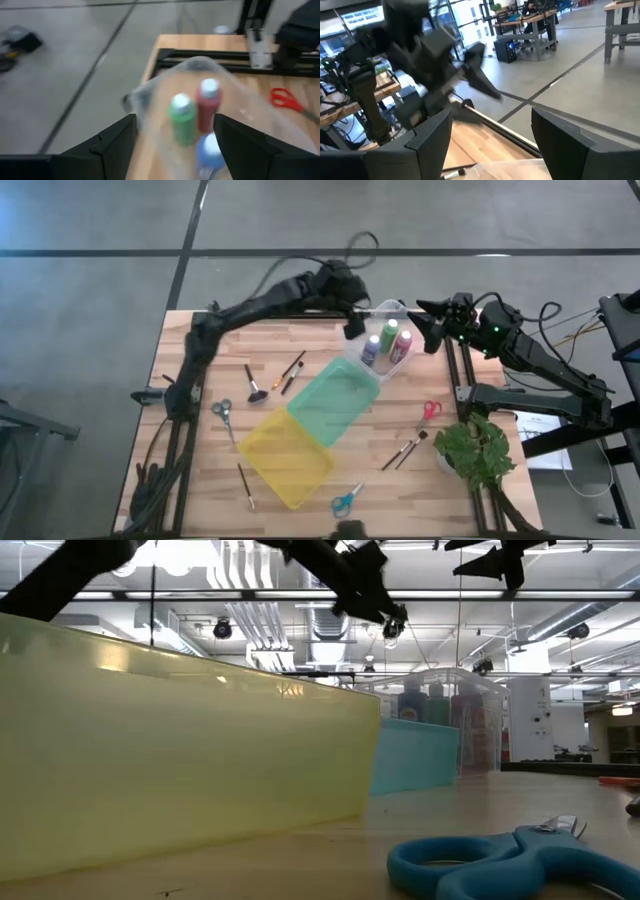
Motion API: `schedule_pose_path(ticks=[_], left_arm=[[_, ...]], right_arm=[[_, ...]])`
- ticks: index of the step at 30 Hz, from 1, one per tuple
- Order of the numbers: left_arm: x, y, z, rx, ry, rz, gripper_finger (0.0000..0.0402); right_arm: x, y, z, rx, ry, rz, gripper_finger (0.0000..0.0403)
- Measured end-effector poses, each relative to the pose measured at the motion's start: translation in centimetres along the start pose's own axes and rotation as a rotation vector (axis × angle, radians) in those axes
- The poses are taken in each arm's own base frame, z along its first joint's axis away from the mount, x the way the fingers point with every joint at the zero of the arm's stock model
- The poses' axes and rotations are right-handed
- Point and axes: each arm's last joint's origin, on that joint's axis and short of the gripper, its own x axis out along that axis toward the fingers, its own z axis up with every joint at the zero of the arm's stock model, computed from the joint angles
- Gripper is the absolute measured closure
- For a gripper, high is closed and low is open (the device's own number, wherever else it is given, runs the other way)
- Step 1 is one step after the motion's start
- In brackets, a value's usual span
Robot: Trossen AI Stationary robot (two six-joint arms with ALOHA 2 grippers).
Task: Pick & Place Paint Supplies
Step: Put the black and blue scissors into the yellow bin
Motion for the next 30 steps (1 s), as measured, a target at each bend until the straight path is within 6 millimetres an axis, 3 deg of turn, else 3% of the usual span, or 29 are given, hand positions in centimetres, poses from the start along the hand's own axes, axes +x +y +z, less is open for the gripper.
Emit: schedule_pose_path(ticks=[4,10,17,21,30], left_arm=[[-3.9,1.3,-0.5,-0.051,0.148,0.085,0.0126],[-6.4,1.7,-4.2,-0.149,0.467,0.086,0.0126],[-7.9,-0.4,-10.2,-0.27,0.705,0.075,0.0126],[-10.0,-2.2,-13.8,-0.377,0.793,0.097,0.0126],[-15.4,-5.8,-19.8,-0.934,0.859,0.278,0.0126]], right_arm=[[0.0,0.0,0.1,-0.006,-0.011,0.003,0.0139],[0.0,0.1,0.2,-0.007,-0.026,0.008,0.0139],[0.1,0.1,0.2,-0.011,-0.025,0.008,0.0139],[0.0,0.1,0.2,-0.008,-0.026,0.008,0.0139],[0.0,0.1,0.2,-0.007,-0.026,0.008,0.0139]])
